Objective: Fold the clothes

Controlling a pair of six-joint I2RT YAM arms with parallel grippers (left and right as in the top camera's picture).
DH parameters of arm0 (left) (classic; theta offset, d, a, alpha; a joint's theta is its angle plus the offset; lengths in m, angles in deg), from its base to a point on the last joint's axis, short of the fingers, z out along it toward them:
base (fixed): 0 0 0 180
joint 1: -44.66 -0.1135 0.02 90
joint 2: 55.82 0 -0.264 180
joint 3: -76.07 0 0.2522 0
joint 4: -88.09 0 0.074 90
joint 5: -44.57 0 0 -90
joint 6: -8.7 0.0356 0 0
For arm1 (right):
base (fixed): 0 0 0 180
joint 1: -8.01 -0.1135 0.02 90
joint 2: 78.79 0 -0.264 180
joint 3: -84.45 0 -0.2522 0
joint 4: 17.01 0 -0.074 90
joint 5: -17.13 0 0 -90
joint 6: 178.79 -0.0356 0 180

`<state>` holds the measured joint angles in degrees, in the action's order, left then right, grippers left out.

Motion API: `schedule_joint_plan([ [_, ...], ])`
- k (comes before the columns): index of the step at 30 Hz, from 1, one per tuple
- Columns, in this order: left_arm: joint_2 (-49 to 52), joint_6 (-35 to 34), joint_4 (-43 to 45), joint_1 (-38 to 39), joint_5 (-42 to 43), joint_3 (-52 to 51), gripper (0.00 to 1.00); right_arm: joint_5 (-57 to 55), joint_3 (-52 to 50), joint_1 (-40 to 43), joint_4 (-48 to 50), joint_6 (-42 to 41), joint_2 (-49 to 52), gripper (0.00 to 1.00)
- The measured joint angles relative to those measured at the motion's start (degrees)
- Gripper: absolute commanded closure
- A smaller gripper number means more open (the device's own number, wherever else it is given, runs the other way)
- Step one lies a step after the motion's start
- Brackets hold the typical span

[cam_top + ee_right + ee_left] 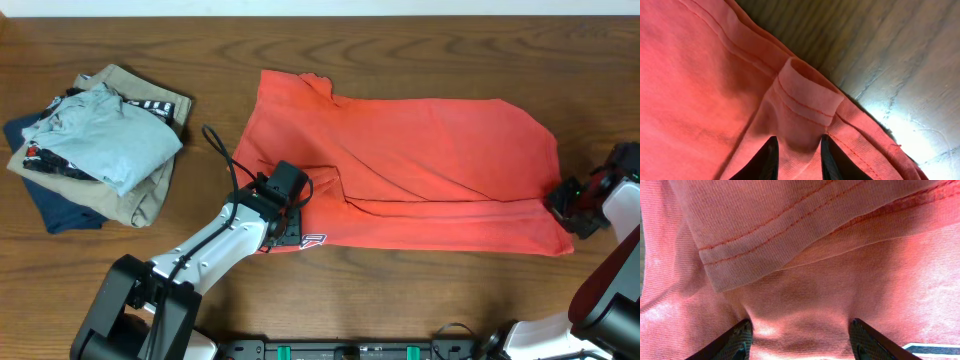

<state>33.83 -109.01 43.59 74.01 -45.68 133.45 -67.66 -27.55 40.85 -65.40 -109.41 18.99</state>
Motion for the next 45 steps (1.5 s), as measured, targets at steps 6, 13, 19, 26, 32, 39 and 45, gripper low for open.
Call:
schedule_joint_plan([
  [6, 0.0, 0.0, 0.17, 0.0, 0.0, 0.0, 0.36, 0.0, -0.81, 0.0, 0.66, 0.04, 0.0, 0.79],
  [13, 0.0, -0.15, 0.17, 0.0, 0.0, 0.0, 0.36, 0.22, -1.38, 0.0, 1.51, -1.53, 0.0, 0.99],
  [19, 0.0, -0.42, 0.17, 0.0, 0.0, 0.0, 0.36, 1.92, -1.49, 0.0, 3.98, -3.1, 0.0, 0.99],
  [26, 0.0, -0.44, 0.2, 0.0, 0.02, -0.02, 0.36, 5.7, -1.57, -0.02, 11.98, -5.51, 0.0, 0.98],
  [32, 0.0, -0.5, 0.26, 0.0, 0.0, -0.11, 0.36, 10.91, -1.7, -0.02, 19.61, -6.58, 0.0, 0.82],
  [39, 0.02, -0.61, 0.33, 0.0, 0.0, -0.15, 0.36, 12.09, -1.73, -0.02, 16.06, -6.12, 0.02, 0.67],
  [45, 0.0, -0.61, 0.35, 0.0, 0.0, -0.15, 0.36, 11.96, -1.77, -0.02, 8.57, -3.56, 0.02, 0.66],
])
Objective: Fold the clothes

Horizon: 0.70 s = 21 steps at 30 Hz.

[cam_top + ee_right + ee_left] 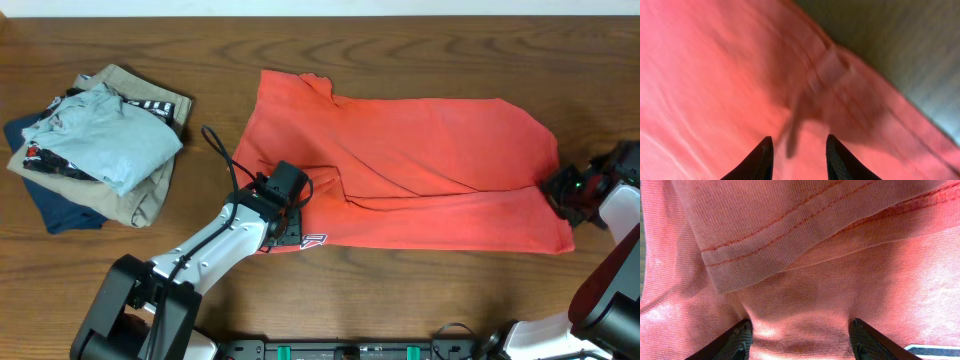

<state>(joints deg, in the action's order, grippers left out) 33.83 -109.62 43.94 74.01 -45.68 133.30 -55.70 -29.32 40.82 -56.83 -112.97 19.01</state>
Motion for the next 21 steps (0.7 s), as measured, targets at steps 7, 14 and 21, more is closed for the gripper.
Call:
schedule_joint_plan([
  [7, 0.0, 0.0, 0.02, 0.0, 0.0, -0.04, 0.36, -1.49, -0.07, 0.0, -8.22, 4.28, 0.0, 0.7],
  [14, 0.0, 0.0, 0.0, 0.0, 0.0, -0.04, 0.36, -9.55, -1.2, -0.04, -11.23, 5.53, -0.31, 0.71],
  [21, 0.0, 0.79, -0.63, 0.0, 1.55, -0.04, 0.36, -11.41, -4.46, -0.07, -7.67, 5.35, -2.58, 0.69],
])
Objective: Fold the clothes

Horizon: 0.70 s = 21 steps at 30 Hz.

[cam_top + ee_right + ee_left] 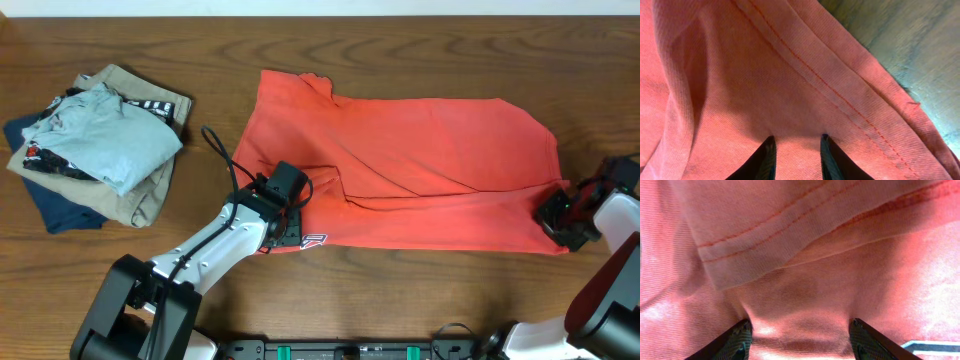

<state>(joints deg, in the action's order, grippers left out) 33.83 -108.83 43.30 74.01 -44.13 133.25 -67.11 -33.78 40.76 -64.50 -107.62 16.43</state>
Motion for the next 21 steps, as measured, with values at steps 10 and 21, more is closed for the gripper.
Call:
schedule_joint_plan([
  [10, -3.8, 9.97, 3.54, 6.12, 4.33, 6.47, 0.36, -0.35, -0.52, 0.0, 0.42, 0.0, -0.39, 0.69],
  [21, -0.13, 24.11, 19.12, 17.55, 4.98, 7.56, 0.36, -0.52, -0.55, -0.13, 0.42, 0.0, -0.42, 0.68],
])
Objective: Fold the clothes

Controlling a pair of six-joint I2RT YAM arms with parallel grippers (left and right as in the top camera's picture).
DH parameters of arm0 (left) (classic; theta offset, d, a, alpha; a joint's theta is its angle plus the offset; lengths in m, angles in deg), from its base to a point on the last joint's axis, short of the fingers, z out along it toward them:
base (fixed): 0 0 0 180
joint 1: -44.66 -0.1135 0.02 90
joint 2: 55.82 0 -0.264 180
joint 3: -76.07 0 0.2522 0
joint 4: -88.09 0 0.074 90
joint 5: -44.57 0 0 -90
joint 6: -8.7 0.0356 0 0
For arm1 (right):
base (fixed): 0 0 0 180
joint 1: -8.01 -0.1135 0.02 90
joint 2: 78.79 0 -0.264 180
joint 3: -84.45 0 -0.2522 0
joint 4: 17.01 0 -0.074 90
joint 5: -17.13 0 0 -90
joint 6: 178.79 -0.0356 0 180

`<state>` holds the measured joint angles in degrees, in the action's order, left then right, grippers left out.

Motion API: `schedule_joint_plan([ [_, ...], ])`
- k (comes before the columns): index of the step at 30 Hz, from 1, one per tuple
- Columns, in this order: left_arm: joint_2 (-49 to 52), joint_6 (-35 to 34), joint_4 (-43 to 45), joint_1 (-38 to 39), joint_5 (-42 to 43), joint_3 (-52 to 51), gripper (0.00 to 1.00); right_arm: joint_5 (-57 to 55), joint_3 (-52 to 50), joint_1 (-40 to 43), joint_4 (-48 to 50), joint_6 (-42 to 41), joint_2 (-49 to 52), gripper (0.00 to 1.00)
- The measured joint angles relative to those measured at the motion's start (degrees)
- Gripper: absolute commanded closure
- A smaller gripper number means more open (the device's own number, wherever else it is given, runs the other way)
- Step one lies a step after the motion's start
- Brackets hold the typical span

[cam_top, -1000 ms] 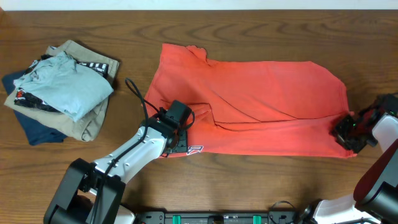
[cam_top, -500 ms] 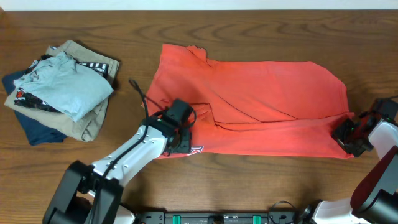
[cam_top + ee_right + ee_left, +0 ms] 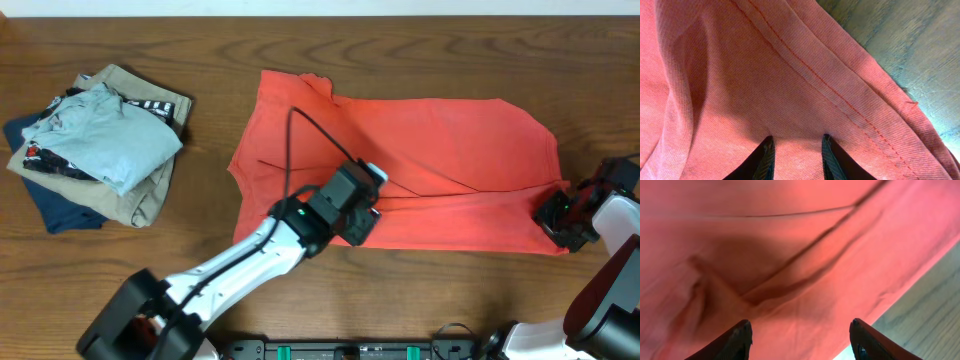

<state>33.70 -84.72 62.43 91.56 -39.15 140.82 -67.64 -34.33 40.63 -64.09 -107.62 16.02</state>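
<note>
A red shirt (image 3: 440,140) lies spread across the middle and right of the wooden table (image 3: 420,40). My left gripper (image 3: 365,200) is over the shirt's lower middle, near its front hem. In the left wrist view it (image 3: 799,325) stands wide open above creased red cloth (image 3: 790,255), nothing between the fingers. My right gripper (image 3: 553,213) is at the shirt's lower right corner. In the right wrist view it (image 3: 796,140) is shut on a pinch of the cloth just inside the stitched hem (image 3: 830,85).
A pile of clothes (image 3: 95,145), light blue on top of tan and navy, sits at the table's left end. Bare wood shows beyond the shirt's front hem (image 3: 920,315) and past its right corner (image 3: 910,40).
My left gripper has moved right, from the folded sleeve at the shirt's lower left to its lower middle, and is now above the cloth. The right gripper holds the same corner.
My left gripper stayed open, pressed on the cloth by the folded sleeve, through all earlier moments. The right gripper was at the shirt's right edge, then higher on that edge, then down at the lower right corner. Now the left one is over the shirt's lower middle.
</note>
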Motion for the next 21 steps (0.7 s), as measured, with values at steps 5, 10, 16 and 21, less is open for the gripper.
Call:
schedule_joint_plan([
  [5, 3.34, 1.33, 0.31, 1.31, 3.65, 0.0, 0.37, 0.0, 0.0, 0.0, 0.0, 0.0, 0.0, 0.68],
  [10, 6.54, 0.5, 1.62, 1.33, 6.32, 0.0, 0.37, 0.04, 0.0, 0.0, 0.0, 0.0, 0.0, 0.68],
  [16, 9.75, -1.55, 4.07, 1.33, 8.44, 0.0, 0.37, 0.07, 0.0, 0.0, 0.0, 0.0, 0.0, 0.67],
  [21, 10.43, -3.5, 6.73, 1.33, 8.9, 0.0, 0.36, 0.07, 0.0, 0.0, 0.0, 0.0, 0.0, 0.68],
])
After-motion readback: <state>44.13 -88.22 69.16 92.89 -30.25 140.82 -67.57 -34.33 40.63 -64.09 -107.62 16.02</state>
